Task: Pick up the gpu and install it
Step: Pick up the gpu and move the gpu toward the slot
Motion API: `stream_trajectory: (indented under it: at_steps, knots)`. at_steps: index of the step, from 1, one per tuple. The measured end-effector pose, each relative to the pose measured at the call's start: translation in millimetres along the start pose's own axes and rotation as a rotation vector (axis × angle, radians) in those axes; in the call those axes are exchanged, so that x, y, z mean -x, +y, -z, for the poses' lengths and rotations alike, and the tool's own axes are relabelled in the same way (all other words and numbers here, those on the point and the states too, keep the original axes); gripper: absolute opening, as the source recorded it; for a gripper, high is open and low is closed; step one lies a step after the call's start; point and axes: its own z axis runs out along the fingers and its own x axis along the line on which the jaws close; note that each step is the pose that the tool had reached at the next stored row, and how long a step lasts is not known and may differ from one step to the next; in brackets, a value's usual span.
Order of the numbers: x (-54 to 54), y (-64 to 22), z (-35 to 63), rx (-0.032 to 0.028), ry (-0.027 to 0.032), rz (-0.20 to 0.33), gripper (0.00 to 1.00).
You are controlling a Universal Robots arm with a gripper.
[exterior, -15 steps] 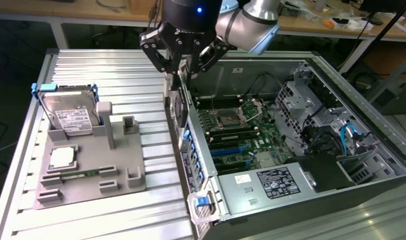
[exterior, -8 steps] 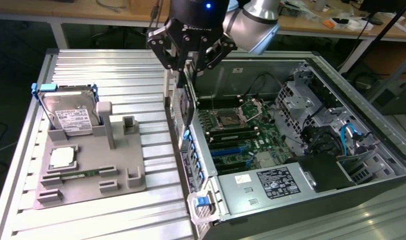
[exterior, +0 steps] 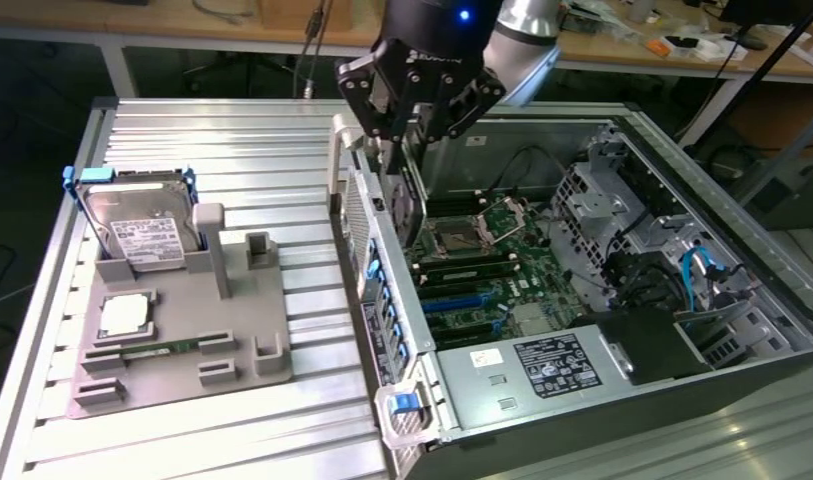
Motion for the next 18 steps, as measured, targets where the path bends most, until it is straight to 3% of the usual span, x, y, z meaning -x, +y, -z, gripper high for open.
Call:
stream_trajectory:
  at_steps: [10, 18]
  knots:
    - [30.1, 0.6, 0.3, 0.0, 0.0041, 0.001, 0.27]
    - [32.2, 0.6, 0.3, -0.0001, 0.0041, 0.001, 0.27]
